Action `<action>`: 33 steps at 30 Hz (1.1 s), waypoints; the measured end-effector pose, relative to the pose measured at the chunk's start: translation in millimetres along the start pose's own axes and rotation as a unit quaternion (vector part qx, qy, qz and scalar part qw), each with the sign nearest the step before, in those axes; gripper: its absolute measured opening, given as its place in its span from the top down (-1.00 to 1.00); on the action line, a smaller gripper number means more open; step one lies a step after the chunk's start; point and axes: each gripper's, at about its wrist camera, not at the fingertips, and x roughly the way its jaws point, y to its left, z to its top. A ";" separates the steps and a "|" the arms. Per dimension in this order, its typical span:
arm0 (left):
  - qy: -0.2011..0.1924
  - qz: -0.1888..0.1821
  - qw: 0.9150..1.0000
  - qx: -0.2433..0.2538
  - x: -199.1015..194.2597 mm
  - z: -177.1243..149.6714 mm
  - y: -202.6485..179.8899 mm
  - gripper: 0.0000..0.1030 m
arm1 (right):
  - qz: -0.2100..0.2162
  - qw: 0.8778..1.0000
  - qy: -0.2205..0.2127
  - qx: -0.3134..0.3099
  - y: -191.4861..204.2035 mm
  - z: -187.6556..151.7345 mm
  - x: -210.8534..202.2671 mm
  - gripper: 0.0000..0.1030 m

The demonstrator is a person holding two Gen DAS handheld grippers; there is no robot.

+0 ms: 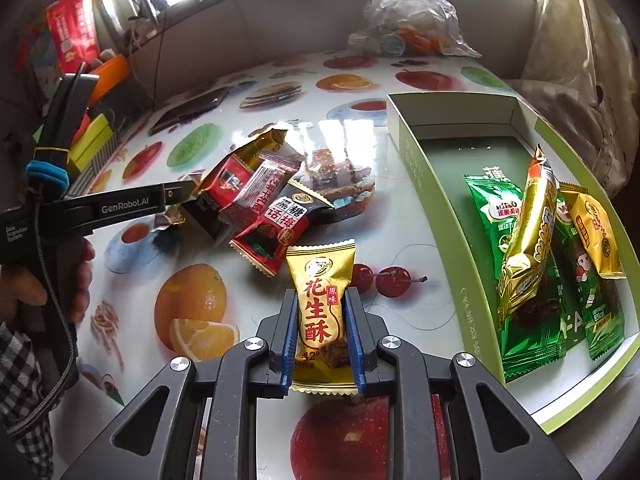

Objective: Organize snacks
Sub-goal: 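Grasp a white milk nougat candy with the left gripper while the right gripper holds its candy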

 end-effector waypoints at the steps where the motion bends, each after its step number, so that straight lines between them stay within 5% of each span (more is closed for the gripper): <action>1: -0.002 0.001 1.000 0.001 0.0 -0.6 -0.3 0.12 | 0.000 1.000 0.000 0.000 0.0 -0.1 0.0 0.59; 8: -0.004 0.008 1.000 -0.003 -1.8 -2.4 1.8 0.59 | 0.000 1.000 0.000 0.001 -0.4 -0.1 -0.5 0.59; 33: -0.026 -0.003 1.000 -0.007 -38.3 -20.7 -5.2 0.62 | 0.000 1.000 -0.010 0.002 -2.9 2.8 -9.0 0.60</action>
